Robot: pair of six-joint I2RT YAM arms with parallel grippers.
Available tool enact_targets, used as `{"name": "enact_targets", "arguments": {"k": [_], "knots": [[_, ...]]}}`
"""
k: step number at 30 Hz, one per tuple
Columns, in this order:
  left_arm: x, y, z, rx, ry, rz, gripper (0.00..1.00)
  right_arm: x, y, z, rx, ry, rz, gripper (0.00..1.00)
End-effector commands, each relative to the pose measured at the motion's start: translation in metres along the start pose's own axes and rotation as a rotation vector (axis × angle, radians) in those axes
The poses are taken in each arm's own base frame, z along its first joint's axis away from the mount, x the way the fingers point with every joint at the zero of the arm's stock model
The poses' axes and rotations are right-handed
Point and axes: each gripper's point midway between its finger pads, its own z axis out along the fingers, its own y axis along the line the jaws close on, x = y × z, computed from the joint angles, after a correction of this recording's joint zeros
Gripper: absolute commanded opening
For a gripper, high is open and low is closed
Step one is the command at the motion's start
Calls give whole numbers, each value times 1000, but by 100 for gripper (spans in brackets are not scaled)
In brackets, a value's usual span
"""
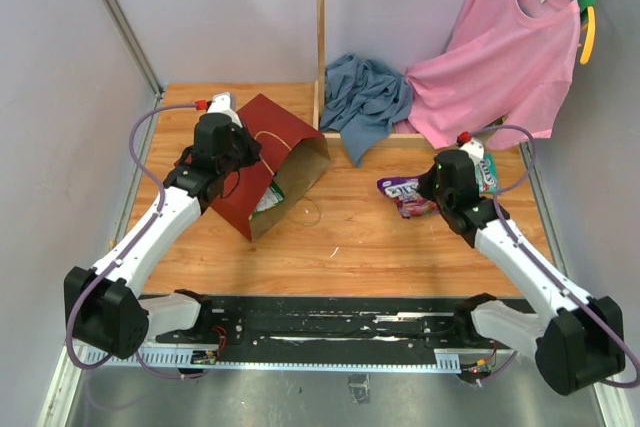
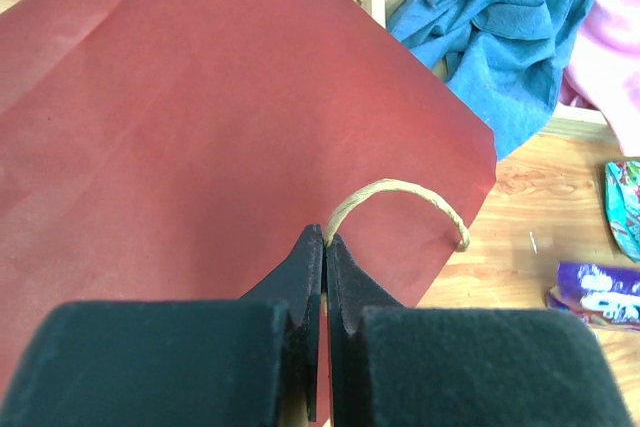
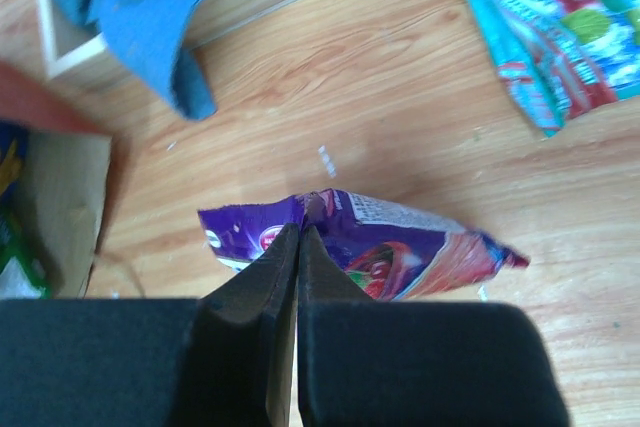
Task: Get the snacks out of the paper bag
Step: Place the snack at the center of the board.
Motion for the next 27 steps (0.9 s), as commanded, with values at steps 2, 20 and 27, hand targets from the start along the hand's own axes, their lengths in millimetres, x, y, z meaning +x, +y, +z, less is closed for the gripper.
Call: {"name": "enact_targets", "arguments": {"k": [2, 20, 27], "knots": [[-12, 0, -2, 11, -39, -21, 1, -24, -30, 38, 129, -33, 145, 1], [-8, 2, -2, 14, -28, -16, 1, -74, -36, 121, 106, -67, 221, 41], [-9, -1, -4, 29, -34, -25, 1, -61, 5, 87, -118, -60, 180, 99]]}}
